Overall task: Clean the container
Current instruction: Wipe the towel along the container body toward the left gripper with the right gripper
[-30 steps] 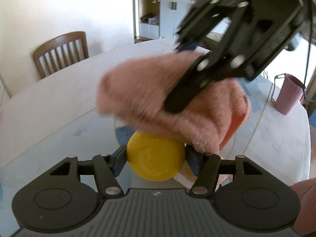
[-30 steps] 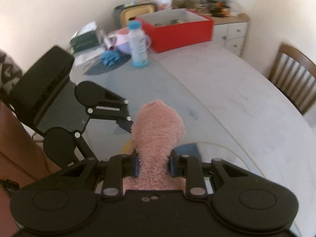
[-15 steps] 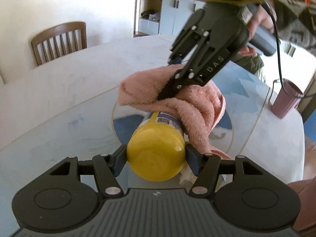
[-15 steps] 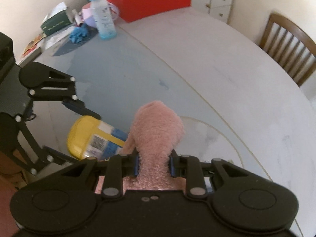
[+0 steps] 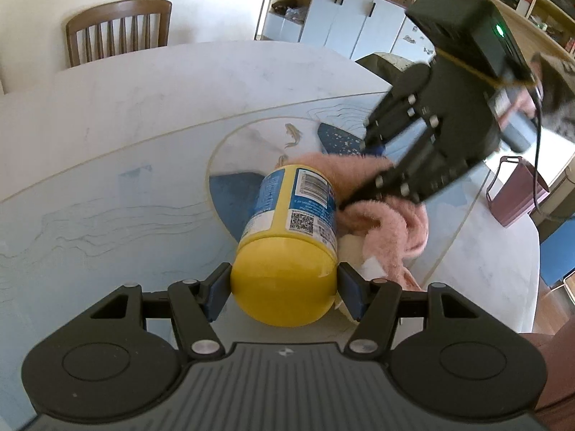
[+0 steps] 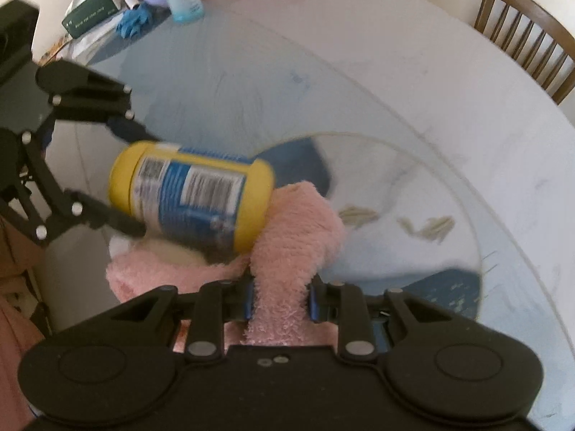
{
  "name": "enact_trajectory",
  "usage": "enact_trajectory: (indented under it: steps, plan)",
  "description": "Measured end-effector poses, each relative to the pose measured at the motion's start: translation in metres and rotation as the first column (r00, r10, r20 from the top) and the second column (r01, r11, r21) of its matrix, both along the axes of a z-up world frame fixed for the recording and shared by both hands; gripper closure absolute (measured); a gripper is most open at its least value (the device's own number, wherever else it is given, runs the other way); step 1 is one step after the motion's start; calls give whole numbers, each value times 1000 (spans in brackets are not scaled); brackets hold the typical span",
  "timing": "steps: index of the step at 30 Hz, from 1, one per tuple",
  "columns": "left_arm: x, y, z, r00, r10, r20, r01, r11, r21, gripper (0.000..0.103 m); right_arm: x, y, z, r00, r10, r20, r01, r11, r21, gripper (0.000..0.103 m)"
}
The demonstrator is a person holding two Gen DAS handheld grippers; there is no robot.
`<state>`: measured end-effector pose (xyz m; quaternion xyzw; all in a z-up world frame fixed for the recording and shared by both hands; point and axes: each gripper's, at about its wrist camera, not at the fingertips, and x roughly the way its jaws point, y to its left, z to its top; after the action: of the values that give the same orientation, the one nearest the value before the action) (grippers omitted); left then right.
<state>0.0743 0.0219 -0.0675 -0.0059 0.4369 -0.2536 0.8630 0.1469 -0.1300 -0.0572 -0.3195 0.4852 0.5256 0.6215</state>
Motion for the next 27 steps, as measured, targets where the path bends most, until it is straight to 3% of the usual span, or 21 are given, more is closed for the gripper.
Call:
enact_trajectory:
  steps: [11, 15, 21, 27]
  plan:
    - [1, 2, -4, 999, 36, -15, -36, 999, 16, 41, -47, -9, 6, 997, 48, -59, -45, 998, 51, 78]
    - [2, 2, -5, 1000, 29, -7, -29, 999, 32, 41, -42, -20, 28, 1000, 11, -19, -9, 997, 78, 78]
    - [2, -2, 1, 999, 32, 20, -33, 999, 26, 41, -43, -20, 76, 997, -25, 66, 7, 968, 253, 78]
    - [2, -7, 13, 998, 17, 61, -19, 999, 30, 41, -58, 8, 74, 994, 51, 97, -77, 955, 288, 78]
